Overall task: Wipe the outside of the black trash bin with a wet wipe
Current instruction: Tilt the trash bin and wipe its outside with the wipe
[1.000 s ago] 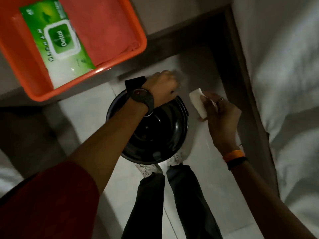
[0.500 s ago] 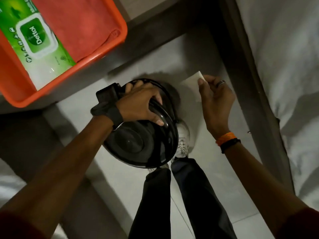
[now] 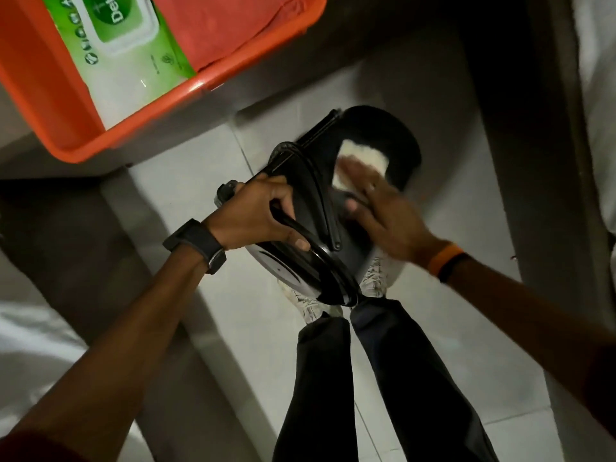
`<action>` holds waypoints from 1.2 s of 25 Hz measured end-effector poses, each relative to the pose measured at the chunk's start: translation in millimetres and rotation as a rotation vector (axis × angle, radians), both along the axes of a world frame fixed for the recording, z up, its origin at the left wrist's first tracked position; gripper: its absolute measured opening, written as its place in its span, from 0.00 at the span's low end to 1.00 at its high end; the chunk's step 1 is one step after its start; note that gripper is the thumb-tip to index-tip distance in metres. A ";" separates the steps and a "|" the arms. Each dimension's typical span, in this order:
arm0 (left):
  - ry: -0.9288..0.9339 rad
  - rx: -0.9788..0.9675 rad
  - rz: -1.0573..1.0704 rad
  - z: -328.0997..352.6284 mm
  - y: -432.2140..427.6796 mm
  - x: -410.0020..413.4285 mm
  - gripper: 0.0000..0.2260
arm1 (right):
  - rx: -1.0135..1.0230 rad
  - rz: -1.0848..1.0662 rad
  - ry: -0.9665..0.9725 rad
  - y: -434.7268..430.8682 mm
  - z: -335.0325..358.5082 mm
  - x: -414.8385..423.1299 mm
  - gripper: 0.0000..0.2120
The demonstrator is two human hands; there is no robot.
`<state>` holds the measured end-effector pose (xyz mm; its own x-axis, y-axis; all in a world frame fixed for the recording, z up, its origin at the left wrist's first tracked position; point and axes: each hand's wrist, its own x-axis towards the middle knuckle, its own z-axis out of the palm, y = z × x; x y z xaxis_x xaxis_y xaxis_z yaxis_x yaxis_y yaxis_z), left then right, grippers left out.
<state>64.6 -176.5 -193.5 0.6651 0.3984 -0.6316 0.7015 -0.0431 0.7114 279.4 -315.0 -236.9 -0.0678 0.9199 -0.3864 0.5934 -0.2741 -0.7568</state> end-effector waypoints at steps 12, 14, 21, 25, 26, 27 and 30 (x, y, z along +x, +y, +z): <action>-0.082 -0.224 0.155 -11.1 23.2 -3.5 0.20 | 0.048 0.233 0.159 -15.4 14.0 8.9 0.26; -0.095 -0.244 0.205 -14.3 26.4 -2.9 0.17 | -0.135 -0.039 0.049 10.0 -20.4 35.0 0.24; -0.184 -0.317 0.372 -24.2 53.1 -4.5 0.23 | -0.034 0.061 0.236 -14.0 31.7 -6.6 0.27; -0.176 -0.355 0.370 -31.9 53.9 -10.0 0.25 | -0.036 -0.039 0.147 -3.2 -11.2 18.3 0.26; -0.186 -0.361 0.388 -33.6 54.2 -10.7 0.25 | -0.138 -0.173 0.109 11.5 -32.4 32.2 0.26; -0.198 -0.360 0.411 -35.3 55.1 -10.5 0.26 | -0.229 -0.314 0.082 25.1 -48.0 47.0 0.27; -0.235 -0.375 0.500 -38.8 58.7 -12.7 0.27 | -0.361 -0.453 0.131 37.8 -48.2 49.7 0.31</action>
